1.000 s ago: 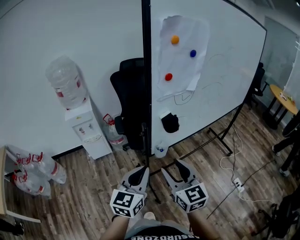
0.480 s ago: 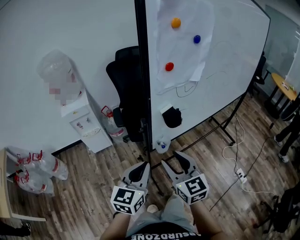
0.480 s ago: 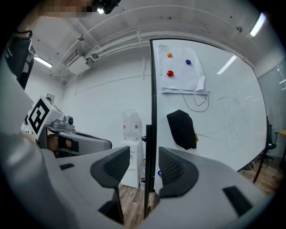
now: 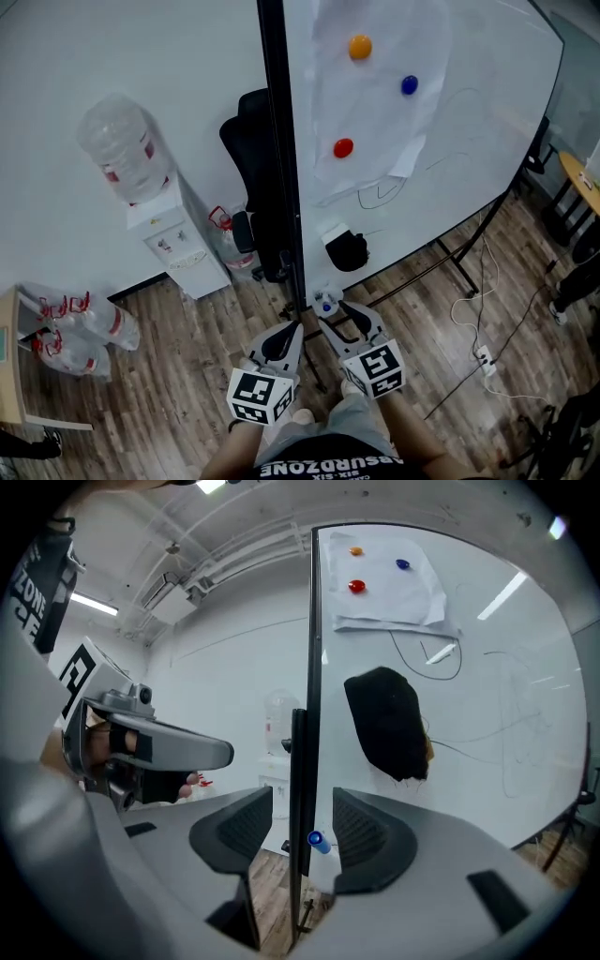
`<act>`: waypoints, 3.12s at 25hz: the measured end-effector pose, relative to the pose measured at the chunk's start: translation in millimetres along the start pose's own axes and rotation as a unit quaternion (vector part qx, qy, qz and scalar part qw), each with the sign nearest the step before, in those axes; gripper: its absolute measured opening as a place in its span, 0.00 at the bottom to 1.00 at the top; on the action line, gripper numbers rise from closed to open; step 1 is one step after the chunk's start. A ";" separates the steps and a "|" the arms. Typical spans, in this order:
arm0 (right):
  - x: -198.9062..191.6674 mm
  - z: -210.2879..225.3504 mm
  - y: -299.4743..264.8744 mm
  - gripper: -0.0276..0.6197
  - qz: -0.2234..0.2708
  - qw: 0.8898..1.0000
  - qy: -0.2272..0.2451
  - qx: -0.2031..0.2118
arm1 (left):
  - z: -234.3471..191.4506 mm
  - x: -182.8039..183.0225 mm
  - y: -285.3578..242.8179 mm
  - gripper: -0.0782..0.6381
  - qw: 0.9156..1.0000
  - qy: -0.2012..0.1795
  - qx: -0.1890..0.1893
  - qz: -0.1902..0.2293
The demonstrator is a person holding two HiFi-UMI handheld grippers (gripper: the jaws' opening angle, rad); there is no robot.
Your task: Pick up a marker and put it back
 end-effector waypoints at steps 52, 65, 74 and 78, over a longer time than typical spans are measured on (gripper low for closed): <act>-51.0 31.7 -54.9 0.15 -0.089 0.990 0.100 0.051 | -15.7 -16.5 -32.6 0.12 0.996 0.028 0.078 -0.030; -38.5 31.4 -52.0 0.15 -0.083 0.989 0.108 0.053 | -14.8 -15.1 -31.1 0.12 0.996 0.029 0.074 -0.026; -29.9 29.5 -48.4 0.15 -0.070 0.991 0.105 0.053 | -15.5 -14.4 -31.2 0.12 0.997 0.029 0.069 -0.024; -23.4 28.5 -46.8 0.15 -0.062 0.991 0.104 0.054 | -16.2 -14.6 -32.2 0.12 0.997 0.029 0.066 -0.025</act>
Point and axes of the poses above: the fingertips, and each gripper's own axes: y backward along the fingers, z to its right, x out of its top, the point moved 4 cm from there along y, backward along the fingers, and after that the axes turned 5 degrees about -y, right-handed, at the moved point
